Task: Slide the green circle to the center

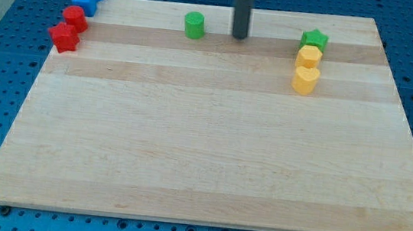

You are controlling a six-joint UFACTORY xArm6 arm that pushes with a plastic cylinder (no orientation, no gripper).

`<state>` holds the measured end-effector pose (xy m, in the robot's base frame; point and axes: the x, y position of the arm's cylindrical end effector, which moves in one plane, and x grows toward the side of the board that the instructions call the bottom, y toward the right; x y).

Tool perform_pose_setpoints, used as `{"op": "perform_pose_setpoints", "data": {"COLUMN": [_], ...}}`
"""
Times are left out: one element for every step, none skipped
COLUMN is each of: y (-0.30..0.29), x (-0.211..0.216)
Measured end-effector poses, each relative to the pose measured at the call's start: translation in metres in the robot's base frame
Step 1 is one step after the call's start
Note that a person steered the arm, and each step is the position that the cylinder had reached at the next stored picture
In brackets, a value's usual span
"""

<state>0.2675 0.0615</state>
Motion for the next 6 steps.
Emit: {"op": "perform_pose_setpoints", "data": {"y": [-0.037,-0.128,-0.133,-0.172,-0.175,-0.147], "x": [-0.042,-0.071,-0.001,0.074,0.029,-0.007]}}
